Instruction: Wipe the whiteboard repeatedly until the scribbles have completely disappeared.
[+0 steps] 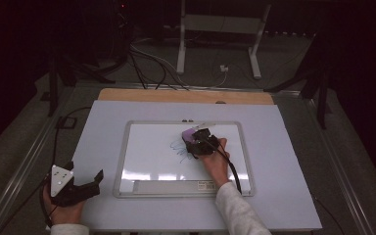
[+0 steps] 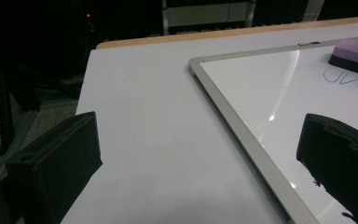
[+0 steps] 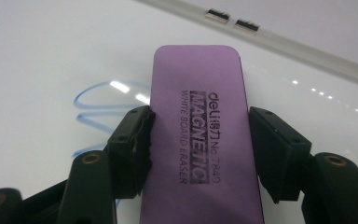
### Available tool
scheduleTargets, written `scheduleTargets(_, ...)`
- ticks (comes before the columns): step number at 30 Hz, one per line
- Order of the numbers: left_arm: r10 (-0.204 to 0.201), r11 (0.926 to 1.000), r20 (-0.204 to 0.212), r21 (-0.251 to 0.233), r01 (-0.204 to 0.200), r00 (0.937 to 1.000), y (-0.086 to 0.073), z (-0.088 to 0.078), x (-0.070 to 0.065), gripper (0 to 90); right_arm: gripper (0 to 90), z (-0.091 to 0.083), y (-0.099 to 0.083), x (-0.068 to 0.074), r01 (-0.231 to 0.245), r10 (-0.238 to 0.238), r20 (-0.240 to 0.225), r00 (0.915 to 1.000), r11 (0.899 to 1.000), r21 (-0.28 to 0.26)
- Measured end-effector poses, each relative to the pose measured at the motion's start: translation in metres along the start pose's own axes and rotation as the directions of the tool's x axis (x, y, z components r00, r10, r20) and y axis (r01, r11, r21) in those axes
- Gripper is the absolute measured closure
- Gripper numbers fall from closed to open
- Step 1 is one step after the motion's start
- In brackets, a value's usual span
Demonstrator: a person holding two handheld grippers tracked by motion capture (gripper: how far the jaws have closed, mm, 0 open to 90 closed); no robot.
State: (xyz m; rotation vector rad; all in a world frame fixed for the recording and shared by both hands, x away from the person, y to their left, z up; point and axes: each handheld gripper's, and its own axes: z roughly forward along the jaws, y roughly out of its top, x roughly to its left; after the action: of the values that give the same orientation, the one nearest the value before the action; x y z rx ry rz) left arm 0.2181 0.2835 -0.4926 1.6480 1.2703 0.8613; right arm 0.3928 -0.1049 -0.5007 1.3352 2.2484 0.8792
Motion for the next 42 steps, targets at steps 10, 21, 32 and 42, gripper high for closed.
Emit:
scheduleTargets(10, 0.002, 1.0, 0.003, 0.006, -0.002, 1.0, 0.0, 0.001, 0.0, 0.5, 41.5, 0.004, 0.003, 0.002, 0.004, -0.004, -0.003, 1.0, 1.0, -0.007)
scheduleTargets(21, 0.005, 1.0, 0.002, 0.006, -0.005, 1.0, 0.0, 0.001, -0.001, 0.5, 41.5, -0.014, -0.017, 0.021, 0.066, -0.067, -0.064, 0.9957, 0.998, -0.022)
scheduleTargets(32, 0.001, 1.0, -0.002, 0.001, -0.001, 1.0, 0.0, 0.0, -0.001, 0.5, 41.5, -0.013, -0.017, 0.015, 0.054, -0.055, -0.045, 0.9975, 0.998, -0.027)
scheduleTargets(42, -0.002, 1.0, -0.003, -0.001, 0.002, 1.0, 0.0, 0.0, 0.0, 0.5, 41.4, 0.004, 0.0, 0.001, -0.036, 0.037, 0.036, 0.9986, 0.999, -0.026)
